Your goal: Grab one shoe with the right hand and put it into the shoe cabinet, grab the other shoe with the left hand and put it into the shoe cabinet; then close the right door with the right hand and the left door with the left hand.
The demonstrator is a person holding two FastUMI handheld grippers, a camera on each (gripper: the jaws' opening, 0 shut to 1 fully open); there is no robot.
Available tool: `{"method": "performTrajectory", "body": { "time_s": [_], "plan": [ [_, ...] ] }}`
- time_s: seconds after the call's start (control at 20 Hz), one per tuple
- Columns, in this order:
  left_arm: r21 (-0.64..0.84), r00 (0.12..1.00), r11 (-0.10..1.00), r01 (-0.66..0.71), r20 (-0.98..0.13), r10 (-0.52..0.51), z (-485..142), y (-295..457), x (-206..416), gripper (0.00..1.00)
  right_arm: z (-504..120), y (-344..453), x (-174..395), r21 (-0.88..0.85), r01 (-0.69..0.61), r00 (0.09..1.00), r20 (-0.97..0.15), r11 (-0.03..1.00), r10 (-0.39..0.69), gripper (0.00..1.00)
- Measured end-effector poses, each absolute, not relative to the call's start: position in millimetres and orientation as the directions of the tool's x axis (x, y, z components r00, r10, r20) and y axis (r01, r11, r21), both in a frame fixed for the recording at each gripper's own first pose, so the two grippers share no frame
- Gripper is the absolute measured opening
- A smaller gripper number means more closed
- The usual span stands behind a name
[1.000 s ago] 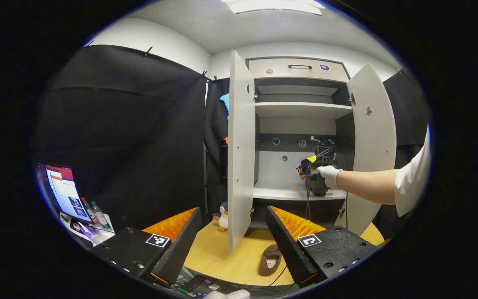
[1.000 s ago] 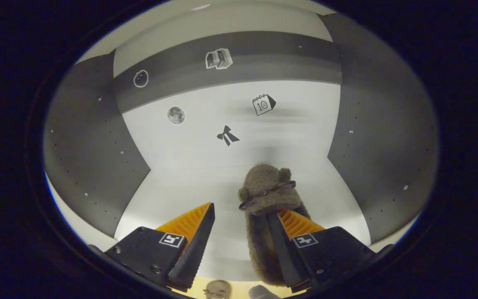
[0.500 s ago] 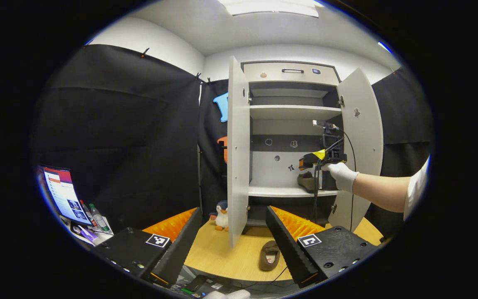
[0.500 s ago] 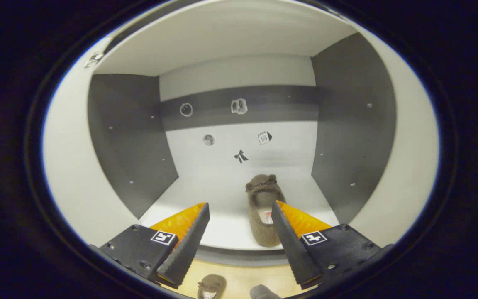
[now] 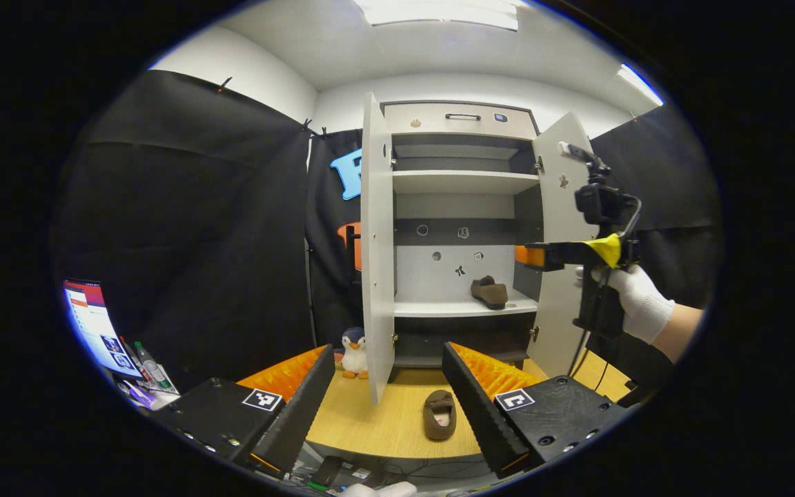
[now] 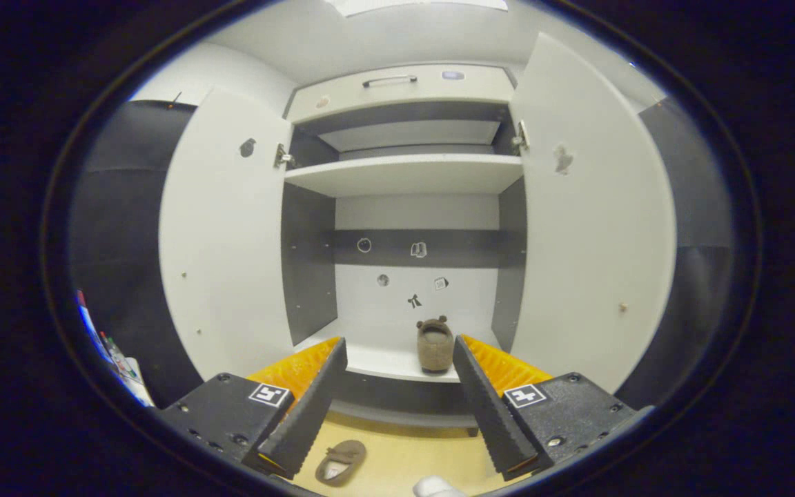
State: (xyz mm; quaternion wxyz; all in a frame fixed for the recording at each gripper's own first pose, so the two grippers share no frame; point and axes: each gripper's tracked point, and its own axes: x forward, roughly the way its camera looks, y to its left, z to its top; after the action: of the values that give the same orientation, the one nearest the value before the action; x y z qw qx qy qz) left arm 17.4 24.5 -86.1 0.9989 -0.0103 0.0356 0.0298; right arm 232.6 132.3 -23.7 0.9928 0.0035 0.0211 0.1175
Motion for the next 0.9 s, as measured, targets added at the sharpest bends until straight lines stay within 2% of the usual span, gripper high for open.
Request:
{"method": "performTrajectory", "body": {
  "time_s": [0.05,0.1,0.15,0.45,0.9],
  "plan": [
    [-0.019,0.996,0.999,-0.050,-0.072,0.048,-89.5,22.9,18.3,0.96,-25.5,122.5,211.2,0.022,-0.225,0.974,-0.028,0.974,0.226,0.99],
    [-0.021,0.997,0.999,-0.039,-0.074,0.037,-92.6,21.5,19.9,1.00,-26.9,110.6,191.0,0.032,-0.210,0.977,-0.023,0.977,0.211,0.99],
    [-0.023,0.997,0.999,-0.031,-0.078,0.029,-95.5,19.8,22.1,0.96,-28.7,96.6,172.4,0.033,-0.192,0.981,-0.012,0.981,0.192,0.98],
    [-0.058,0.993,0.998,0.010,-0.116,-0.017,-123.5,-3.5,54.5,0.96,-49.3,31.9,90.6,0.032,-0.117,0.993,0.030,0.993,0.116,0.98],
    [-0.009,0.921,0.998,0.064,-0.384,-0.063,-276.8,-50.6,129.7,0.96,-97.9,-36.9,90.8,0.046,-0.073,0.993,-0.089,0.996,0.077,0.99]
  ]
}}
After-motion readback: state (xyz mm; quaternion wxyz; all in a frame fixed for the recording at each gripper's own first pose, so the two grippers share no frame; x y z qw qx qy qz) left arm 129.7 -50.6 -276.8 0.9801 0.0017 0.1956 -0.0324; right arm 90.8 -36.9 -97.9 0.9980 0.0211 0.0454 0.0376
